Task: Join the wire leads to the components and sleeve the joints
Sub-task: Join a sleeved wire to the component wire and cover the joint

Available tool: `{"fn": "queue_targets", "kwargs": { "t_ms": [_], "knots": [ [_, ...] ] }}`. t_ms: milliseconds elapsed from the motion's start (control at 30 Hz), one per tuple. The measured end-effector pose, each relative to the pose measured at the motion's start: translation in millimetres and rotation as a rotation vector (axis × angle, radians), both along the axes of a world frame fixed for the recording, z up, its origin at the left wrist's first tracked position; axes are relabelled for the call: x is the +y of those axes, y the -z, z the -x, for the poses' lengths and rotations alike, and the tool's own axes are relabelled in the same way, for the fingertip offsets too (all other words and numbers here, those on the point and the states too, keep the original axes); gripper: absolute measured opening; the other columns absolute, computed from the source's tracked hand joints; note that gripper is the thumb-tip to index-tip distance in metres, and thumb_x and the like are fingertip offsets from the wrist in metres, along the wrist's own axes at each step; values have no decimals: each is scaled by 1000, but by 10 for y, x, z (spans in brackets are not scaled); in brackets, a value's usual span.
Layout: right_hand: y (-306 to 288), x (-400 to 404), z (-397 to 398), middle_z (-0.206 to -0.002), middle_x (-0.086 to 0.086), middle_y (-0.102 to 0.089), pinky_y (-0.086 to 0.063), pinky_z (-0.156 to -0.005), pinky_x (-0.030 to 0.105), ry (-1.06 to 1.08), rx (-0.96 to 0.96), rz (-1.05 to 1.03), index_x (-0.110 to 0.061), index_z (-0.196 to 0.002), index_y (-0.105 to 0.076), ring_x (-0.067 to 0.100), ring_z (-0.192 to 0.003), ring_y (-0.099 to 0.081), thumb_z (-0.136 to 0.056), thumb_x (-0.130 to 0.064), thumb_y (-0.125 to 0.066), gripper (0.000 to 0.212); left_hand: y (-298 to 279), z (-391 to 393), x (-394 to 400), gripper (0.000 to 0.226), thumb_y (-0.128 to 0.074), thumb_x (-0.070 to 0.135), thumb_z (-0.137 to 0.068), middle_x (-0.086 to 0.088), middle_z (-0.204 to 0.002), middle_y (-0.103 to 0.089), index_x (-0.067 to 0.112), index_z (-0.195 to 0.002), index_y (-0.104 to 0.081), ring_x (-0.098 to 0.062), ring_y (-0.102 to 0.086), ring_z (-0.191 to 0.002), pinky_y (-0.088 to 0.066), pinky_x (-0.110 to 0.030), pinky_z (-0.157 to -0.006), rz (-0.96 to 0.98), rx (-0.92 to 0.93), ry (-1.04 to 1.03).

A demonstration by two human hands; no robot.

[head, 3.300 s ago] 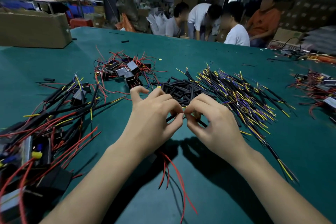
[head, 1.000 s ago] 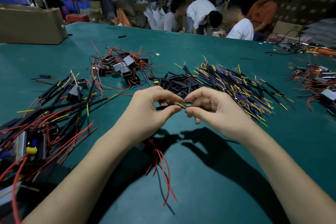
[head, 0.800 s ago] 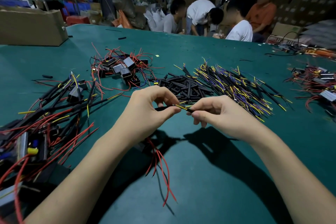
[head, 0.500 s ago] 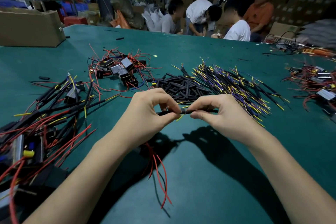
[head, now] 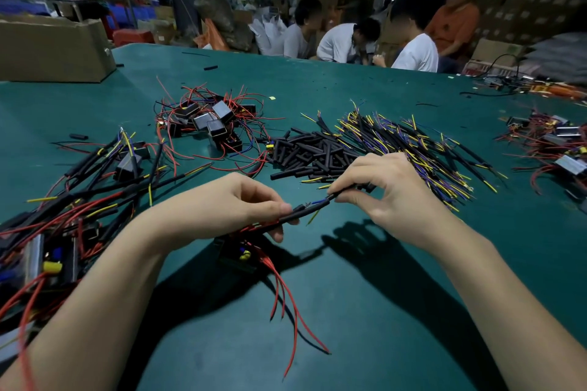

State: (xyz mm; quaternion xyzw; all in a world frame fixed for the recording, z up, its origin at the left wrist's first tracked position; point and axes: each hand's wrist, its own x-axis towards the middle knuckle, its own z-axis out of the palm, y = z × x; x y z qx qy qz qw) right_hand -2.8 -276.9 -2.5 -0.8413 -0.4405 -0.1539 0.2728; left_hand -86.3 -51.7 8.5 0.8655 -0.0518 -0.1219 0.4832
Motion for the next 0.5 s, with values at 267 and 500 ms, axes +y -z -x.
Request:
{"fn": "queue_targets", "kwargs": {
  "t_ms": [267,500],
  "knots": [
    [-17,-4,-5,-84,-6,-67,-27,-84,34,-4,-55,11,-23,-88,-77,14,-83,-60,-84,-16,-72,10,53,-54,-49,23,-70,34,-70,0,-69,-70,14,-82,-72,-4,-58,-62,-43,-11,-60,121,-100,-74],
    [-17,29,21,-85,-9,-65,-25,-84,33,-22,-94,15,-25,-89,-76,13,-83,-56,-83,-24,-66,12,87,-75,-110,7,-74,25,-76,-6,-65,-71,19,-77,-76,-8,-64,-58,-46,-14,-59,150,-199,-130]
  ]
}}
